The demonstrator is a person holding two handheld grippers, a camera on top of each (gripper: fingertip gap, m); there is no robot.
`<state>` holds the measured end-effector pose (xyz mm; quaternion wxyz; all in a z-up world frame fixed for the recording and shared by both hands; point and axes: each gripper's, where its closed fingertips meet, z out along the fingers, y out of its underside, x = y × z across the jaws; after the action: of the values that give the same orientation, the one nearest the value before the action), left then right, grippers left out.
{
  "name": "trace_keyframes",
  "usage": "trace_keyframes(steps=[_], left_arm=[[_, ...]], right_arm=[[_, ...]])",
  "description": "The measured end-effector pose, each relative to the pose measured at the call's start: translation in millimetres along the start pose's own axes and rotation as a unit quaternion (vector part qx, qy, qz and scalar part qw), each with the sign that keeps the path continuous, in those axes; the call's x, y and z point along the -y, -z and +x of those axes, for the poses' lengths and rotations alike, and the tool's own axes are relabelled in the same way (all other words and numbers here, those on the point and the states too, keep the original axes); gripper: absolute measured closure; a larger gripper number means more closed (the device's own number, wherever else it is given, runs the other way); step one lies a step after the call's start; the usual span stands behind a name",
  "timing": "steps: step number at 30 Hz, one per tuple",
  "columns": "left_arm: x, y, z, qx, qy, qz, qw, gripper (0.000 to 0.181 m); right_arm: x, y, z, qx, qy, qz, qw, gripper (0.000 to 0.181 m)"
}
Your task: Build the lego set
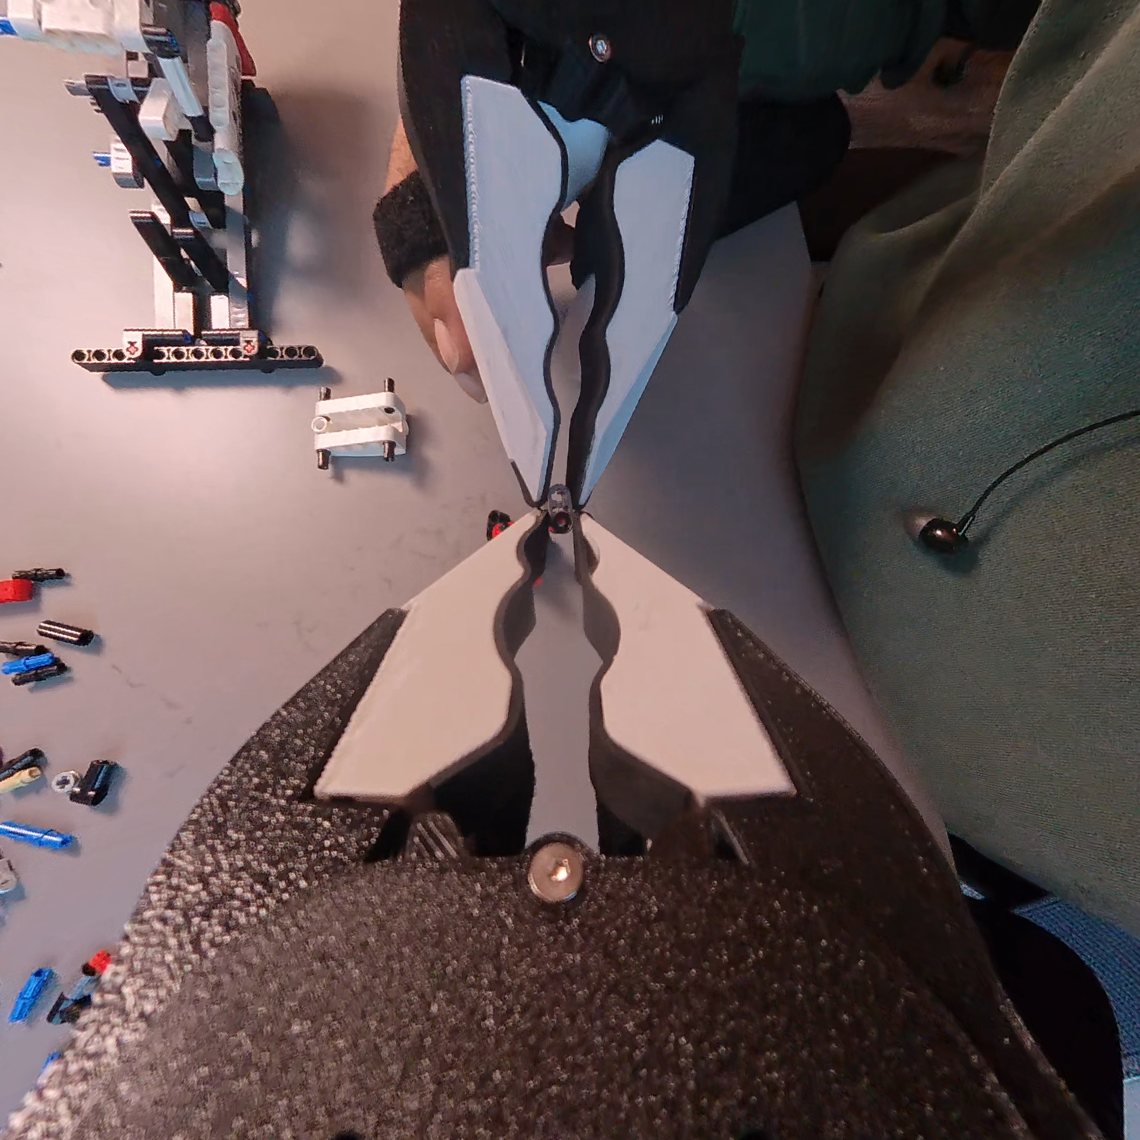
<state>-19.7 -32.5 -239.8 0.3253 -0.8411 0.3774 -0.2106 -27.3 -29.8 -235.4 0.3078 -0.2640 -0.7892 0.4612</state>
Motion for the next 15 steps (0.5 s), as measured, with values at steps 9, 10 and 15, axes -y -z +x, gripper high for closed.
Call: trace_keyframes(steps=[9, 10, 15], left_arm=[[7.9, -0.2, -26.2, -0.02, 0.096, 0.128, 0.987, 0.173], [7.6, -0.3, -26.7, -0.029, 0.108, 0.142, 0.984, 0.173], [-4.2, -10.4, -25.7, -0.075, 0.159, 0.141, 0.974, 0.174]], right_arm=[[-7.9, 3.7, 25.4, 0.001, -0.17, 0.037, 0.985, 0.174], [-8.2, 3.3, 25.3, 0.008, -0.185, 0.042, 0.982, 0.174], [-24.4, -4.7, 17.7, 0.043, -0.216, 0.004, 0.976, 0.174]])
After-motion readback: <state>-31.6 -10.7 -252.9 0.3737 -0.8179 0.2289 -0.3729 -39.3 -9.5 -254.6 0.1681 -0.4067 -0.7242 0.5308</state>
